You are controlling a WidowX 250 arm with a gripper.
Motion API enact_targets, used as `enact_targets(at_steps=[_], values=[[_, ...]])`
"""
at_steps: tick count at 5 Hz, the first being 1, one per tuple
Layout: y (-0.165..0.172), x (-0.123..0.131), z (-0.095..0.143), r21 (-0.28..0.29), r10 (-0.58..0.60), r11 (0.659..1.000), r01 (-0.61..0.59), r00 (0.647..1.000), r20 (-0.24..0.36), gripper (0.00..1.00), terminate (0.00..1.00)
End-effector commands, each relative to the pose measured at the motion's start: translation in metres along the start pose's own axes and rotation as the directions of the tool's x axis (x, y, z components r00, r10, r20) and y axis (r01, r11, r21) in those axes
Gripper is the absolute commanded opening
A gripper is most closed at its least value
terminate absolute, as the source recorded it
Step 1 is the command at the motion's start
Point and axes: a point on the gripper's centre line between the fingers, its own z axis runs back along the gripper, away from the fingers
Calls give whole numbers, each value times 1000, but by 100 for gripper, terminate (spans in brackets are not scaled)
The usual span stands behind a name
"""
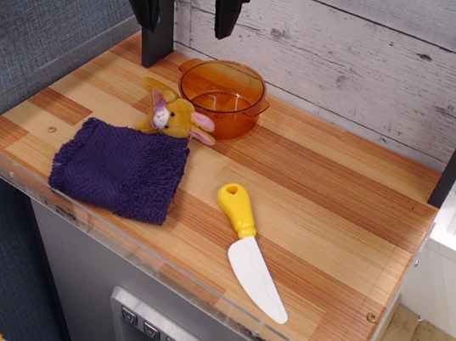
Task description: Move blue cloth directly to the left of knife.
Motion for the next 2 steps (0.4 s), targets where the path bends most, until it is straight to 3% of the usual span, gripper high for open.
enact_targets(at_steps=[1,2], values=[[0,0,0,0,0,1000,0,1000,0,100,0],[14,-38,18,-15,62,998,-62,998,3,100,0]])
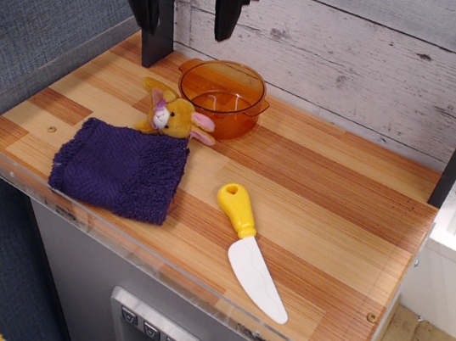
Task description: Move blue cloth directly to the left of knife.
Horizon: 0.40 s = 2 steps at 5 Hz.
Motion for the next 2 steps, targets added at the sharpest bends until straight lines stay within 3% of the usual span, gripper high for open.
enact_targets(at_steps=[1,2], values=[[24,-69,39,-13,59,998,-58,996,72,100,0],[36,-99,45,9,43,999,-44,995,92,100,0]])
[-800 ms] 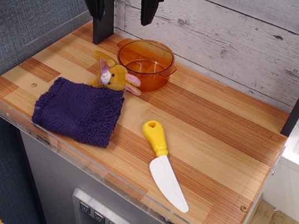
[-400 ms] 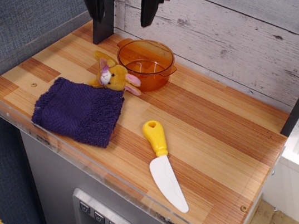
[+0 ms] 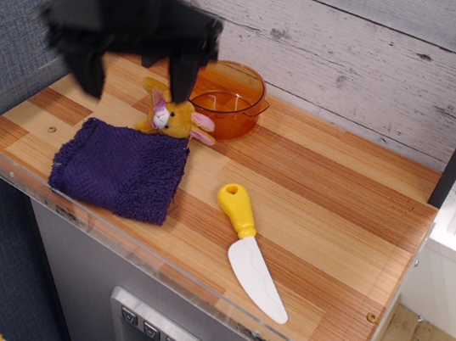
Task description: Move blue cloth directly to the left of knife.
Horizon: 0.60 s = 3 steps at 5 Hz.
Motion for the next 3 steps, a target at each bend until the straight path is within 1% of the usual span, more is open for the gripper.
enact_targets(at_steps=[1,2,3], values=[[27,-24,0,43,14,999,-16,999,33,100,0],[39,-1,-29,84,47,995,-49,999,24,100,0],[53,17,-50,103,80,991,-80,997,11,100,0]])
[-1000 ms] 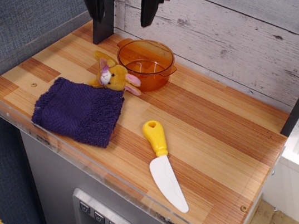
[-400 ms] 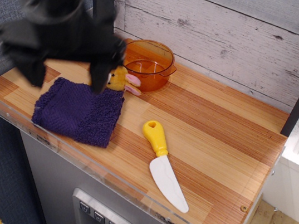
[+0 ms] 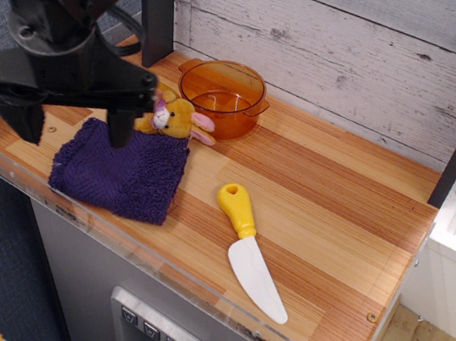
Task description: Move blue cloth directly to the left of knife.
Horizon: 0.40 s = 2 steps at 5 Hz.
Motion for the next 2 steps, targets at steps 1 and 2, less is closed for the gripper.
enact_targets(at_steps=[1,2], values=[[13,44,-25,3,52,999,-52,998,37,100,0],[10,49,-43,25,25,999,-25,999,25,100,0]])
